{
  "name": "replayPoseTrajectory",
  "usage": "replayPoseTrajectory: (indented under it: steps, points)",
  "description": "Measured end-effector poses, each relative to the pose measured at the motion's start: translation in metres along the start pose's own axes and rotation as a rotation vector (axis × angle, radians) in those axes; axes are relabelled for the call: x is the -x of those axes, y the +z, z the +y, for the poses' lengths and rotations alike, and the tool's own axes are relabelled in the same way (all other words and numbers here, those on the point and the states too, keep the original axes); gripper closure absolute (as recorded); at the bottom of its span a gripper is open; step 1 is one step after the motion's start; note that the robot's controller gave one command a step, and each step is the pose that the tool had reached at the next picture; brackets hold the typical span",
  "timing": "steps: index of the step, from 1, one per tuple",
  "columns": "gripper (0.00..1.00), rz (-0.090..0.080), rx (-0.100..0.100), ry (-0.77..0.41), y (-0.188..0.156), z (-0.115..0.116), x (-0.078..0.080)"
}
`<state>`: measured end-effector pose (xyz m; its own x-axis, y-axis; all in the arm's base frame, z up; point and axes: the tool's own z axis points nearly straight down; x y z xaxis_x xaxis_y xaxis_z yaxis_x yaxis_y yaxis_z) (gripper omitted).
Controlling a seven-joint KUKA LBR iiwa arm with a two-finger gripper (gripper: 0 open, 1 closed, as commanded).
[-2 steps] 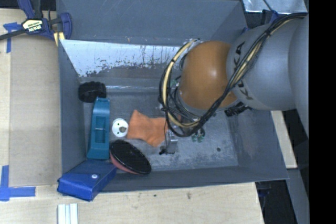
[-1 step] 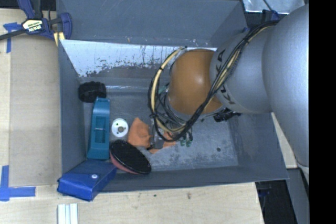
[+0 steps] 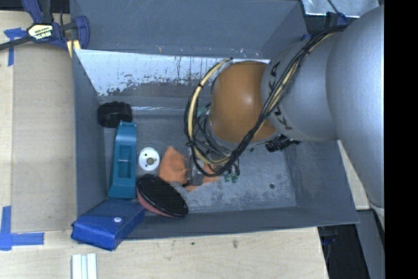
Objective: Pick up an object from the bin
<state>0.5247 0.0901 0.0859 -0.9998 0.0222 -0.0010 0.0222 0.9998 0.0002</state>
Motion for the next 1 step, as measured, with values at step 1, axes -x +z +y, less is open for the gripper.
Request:
replayPoseTrajectory:
  steps: [1]
  points:
    - [1.00,-0.001,0.000,0.013,0.0106,0.0130,0.0413]
